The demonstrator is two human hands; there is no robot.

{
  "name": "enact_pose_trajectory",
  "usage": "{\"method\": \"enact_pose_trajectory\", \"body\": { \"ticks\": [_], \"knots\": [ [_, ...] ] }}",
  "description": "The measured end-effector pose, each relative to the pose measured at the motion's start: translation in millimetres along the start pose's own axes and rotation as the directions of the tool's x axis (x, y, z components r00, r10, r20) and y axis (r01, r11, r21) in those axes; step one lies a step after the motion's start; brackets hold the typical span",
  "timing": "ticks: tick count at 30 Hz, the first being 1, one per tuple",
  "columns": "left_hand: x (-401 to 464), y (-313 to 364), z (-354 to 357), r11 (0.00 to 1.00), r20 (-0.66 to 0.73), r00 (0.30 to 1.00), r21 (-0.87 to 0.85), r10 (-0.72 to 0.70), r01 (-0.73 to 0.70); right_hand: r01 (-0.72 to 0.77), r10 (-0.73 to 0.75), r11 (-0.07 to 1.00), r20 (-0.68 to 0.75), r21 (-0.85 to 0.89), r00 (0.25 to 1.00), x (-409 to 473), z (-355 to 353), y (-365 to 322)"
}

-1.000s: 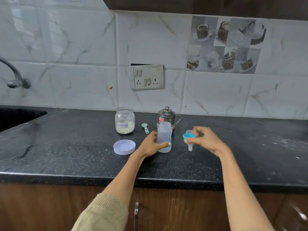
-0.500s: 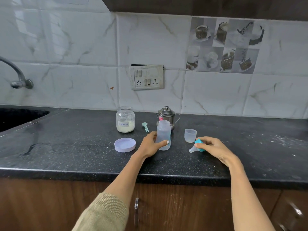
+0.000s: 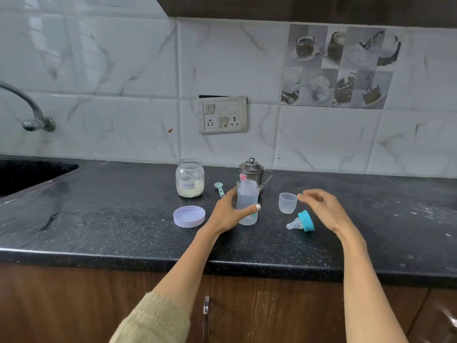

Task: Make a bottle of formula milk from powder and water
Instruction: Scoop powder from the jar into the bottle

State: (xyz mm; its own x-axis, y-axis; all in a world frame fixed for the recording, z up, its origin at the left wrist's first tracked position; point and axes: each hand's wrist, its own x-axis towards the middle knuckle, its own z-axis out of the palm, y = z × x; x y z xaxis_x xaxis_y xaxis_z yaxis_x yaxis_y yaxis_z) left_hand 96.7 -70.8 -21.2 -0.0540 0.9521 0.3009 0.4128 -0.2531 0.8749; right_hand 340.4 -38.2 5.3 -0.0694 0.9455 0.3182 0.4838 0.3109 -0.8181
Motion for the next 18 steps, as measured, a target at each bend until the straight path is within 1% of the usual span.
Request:
{"method": "enact_pose_trajectory", "body": {
  "ticks": [3, 6, 8, 10, 12, 14, 16, 18],
  "knots": [
    [2.0, 13.2, -11.7, 0.999, -0.125, 0.992, -0.037, 0.030, -0.035, 0.144, -0.138, 0.988, -0.102, 0.055, 0.985, 12.2, 7.6, -34.4],
    [7.8, 21.5, -32.6, 0.985, -0.302, 0.952, -0.145, 0.046, -0.094, 0.264, -0.247, 0.957, -0.140, 0.121, 0.959, 27.1, 23.4, -76.6],
    [13.5, 23.3, -52.0, 0.979, -0.423, 0.906, -0.173, 0.027, -0.109, 0.310, -0.299, 0.942, -0.105, 0.125, 0.949, 36.9, 39.2, -103.5],
    [20.3, 19.0, -73.0, 0.984, -0.503, 0.865, -0.154, -0.002, -0.088, 0.322, -0.320, 0.940, -0.032, 0.111, 0.947, 48.0, 58.1, -123.6],
    [27.0, 9.5, -92.6, 0.992, -0.534, 0.844, -0.123, -0.037, -0.034, 0.295, -0.299, 0.953, 0.053, 0.071, 0.953, 59.5, 77.3, -139.7],
    [30.9, -0.3, -106.6, 0.994, -0.536, 0.841, -0.113, -0.075, 0.016, 0.247, -0.243, 0.969, 0.134, -0.011, 0.961, 70.8, 97.1, -150.1],
    [34.5, -10.4, -115.6, 0.992, -0.536, 0.836, -0.097, -0.115, 0.075, 0.186, -0.157, 0.969, 0.175, -0.160, 0.972, 81.7, 118.9, -154.7],
    [38.7, -21.1, -121.2, 0.989, -0.528, 0.836, -0.070, -0.150, 0.133, 0.114, -0.060, 0.946, 0.182, -0.302, 0.981, 88.1, 140.5, -155.9]
  ]
}}
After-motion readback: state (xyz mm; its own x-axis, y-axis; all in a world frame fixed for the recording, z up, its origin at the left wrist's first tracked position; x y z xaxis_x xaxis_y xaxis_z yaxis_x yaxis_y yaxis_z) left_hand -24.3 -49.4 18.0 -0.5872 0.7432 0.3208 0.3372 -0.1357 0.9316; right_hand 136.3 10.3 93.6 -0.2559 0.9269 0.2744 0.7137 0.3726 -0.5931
